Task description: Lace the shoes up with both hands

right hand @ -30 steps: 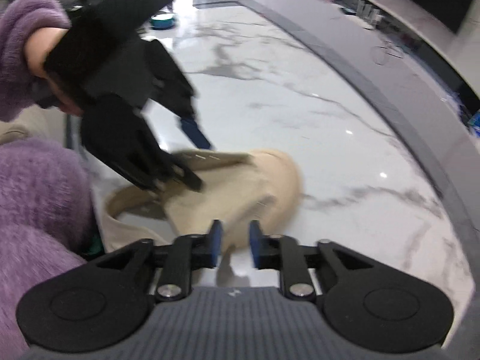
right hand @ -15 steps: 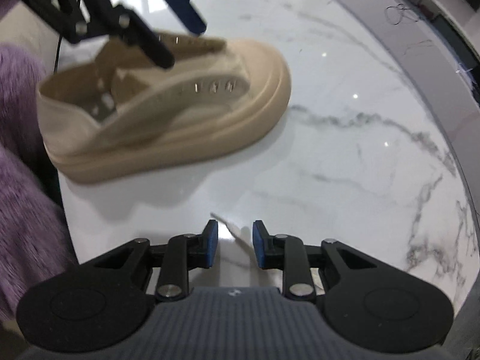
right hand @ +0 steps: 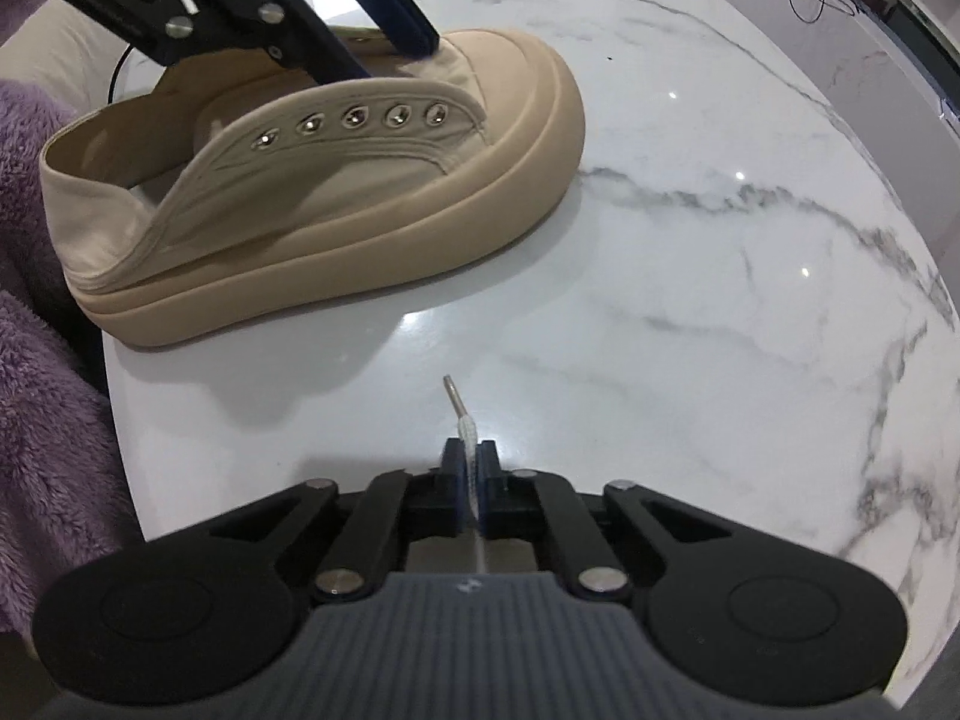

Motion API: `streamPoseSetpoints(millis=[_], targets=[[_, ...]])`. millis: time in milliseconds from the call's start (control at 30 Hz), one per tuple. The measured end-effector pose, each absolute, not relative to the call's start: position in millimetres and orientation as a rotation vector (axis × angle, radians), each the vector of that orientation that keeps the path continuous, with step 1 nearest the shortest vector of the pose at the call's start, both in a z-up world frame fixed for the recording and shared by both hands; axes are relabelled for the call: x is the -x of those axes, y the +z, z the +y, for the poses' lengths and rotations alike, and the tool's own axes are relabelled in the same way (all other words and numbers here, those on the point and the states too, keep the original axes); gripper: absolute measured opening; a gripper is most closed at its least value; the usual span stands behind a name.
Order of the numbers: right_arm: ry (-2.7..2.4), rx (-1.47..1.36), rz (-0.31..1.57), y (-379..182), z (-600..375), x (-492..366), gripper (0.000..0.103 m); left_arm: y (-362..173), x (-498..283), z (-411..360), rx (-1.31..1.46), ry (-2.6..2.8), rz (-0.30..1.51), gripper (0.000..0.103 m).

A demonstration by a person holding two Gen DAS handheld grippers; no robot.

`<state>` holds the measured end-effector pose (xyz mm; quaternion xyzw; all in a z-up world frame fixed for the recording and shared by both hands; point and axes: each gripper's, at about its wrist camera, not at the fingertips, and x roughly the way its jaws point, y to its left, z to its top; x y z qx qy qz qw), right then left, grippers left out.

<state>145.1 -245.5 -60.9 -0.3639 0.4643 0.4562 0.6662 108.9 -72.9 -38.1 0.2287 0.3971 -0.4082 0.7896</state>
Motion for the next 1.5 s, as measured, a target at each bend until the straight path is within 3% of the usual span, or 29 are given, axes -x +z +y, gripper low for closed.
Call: streamPoseSetpoints(millis=[467, 1133, 1500], targets=[[1.042, 0.8, 0.84, -3, -219, -131, 0.002, -47, -111, -75, -0.538, -0.887, 0.83, 0.015], [1.073, 0.828, 0.815, -19, -193, -149, 0.002, -46, -107, -81, -0.591, -0.906, 0.777, 0.015], [1.08, 0.839, 0.811, -21, -177, -152, 0.002, -50, -110, -83, -0.588, -0.93, 0.771, 0.003]])
